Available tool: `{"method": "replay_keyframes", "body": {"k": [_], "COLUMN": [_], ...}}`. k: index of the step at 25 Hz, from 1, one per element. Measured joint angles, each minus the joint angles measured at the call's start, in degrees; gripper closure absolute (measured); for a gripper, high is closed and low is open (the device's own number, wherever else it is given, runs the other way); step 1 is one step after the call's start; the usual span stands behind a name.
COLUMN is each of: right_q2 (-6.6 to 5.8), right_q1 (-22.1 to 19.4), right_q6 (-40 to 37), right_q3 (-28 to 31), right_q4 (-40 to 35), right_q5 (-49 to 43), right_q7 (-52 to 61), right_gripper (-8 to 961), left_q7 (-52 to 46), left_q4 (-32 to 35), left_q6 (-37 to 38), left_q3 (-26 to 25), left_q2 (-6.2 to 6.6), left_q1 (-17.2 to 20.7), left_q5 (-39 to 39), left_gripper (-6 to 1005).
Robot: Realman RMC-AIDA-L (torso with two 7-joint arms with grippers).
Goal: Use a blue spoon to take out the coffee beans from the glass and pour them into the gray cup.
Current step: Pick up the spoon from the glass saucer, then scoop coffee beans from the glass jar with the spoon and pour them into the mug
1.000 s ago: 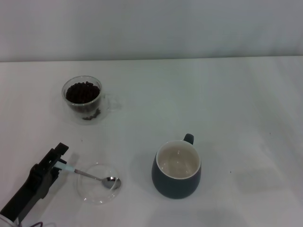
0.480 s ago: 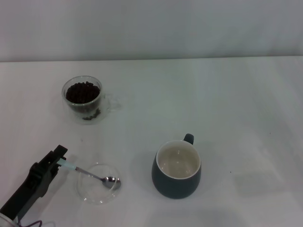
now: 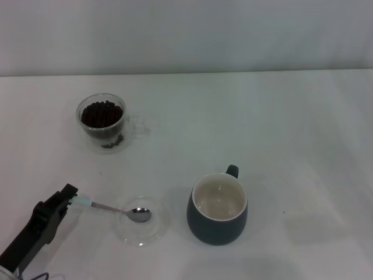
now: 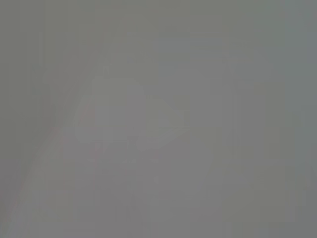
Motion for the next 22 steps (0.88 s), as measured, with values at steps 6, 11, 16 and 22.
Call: {"method": "replay_keyframes", "body": {"k": [6, 11, 16, 22], "right_q2": [0.06, 0.07, 0.05, 0.09], "right_q1": [0.00, 0.00, 0.00, -0.04], "right_q6": [-0.02, -0.05, -0.11, -1.45], "right_q3": [0.00, 0.00, -0.21, -0.55], "right_q4": [-0.01, -0.01, 0.01, 0.58], "right_q5": [0.17, 0.04, -0.06, -0.12], "right_q7": [-0.02, -0.02, -0.02, -0.01], "right_gripper": [218, 218, 219, 219], "left_q7": [-0.39, -0.39, -0.95, -4.67], "left_q4": [0.01, 1.25, 7.40, 17.69], "left_q6": [0.24, 2.90, 6.99, 9.08], "left_q3": [-0.03, -0.01, -0.02, -0.06], "left_q2": [0.09, 0.32, 0.60, 1.25], "left_q1": [0.05, 0.87, 3.91, 7.47], "left_q5": [-0.03, -0.04, -0.05, -0.95], "left_gripper": [863, 863, 862, 862]}}
